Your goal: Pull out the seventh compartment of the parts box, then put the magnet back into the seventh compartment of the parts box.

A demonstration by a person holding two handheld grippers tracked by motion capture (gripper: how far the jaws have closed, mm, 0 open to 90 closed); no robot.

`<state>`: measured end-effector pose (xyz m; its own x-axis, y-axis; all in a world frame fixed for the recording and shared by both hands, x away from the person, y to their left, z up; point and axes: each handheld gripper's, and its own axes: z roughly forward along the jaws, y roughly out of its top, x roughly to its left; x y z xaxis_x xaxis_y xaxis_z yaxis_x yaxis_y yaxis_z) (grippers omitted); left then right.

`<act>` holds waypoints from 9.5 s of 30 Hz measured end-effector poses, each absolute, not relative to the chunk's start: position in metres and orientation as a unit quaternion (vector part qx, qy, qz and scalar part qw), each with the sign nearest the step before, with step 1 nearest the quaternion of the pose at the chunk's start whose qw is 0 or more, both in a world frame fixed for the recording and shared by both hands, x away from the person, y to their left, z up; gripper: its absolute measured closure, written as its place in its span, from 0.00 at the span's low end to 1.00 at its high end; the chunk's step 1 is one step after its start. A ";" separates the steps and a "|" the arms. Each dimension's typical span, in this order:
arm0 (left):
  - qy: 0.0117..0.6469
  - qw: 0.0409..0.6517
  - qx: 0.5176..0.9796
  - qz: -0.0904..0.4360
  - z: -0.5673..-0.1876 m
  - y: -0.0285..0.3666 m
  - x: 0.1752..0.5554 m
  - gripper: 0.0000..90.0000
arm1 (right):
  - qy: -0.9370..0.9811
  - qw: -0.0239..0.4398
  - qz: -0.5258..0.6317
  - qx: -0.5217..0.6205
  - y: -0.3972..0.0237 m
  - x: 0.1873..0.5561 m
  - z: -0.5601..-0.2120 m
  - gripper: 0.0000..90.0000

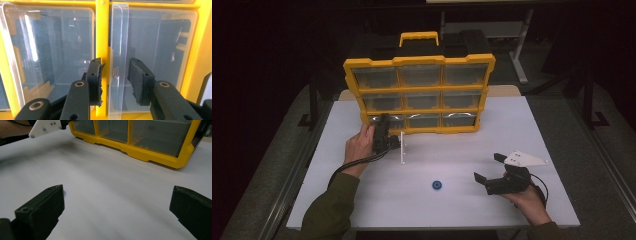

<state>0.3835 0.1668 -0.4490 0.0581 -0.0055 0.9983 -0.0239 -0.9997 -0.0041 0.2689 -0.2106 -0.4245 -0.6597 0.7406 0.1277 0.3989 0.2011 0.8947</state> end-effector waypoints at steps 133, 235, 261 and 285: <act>-0.017 0.009 0.726 0.688 -0.451 0.168 0.326 0.88 | 0.758 0.186 0.500 0.375 -0.215 0.259 -0.425 0.00; 0.024 0.034 0.742 0.669 -0.447 0.170 0.287 0.14 | 0.759 0.185 0.498 0.376 -0.214 0.258 -0.426 0.00; 0.086 0.072 0.754 0.648 -0.448 0.179 0.284 0.00 | 0.761 0.186 0.496 0.374 -0.214 0.259 -0.427 0.00; 0.189 0.148 0.756 0.609 -0.444 0.193 0.293 0.00 | 0.762 0.182 0.497 0.373 -0.212 0.259 -0.428 0.00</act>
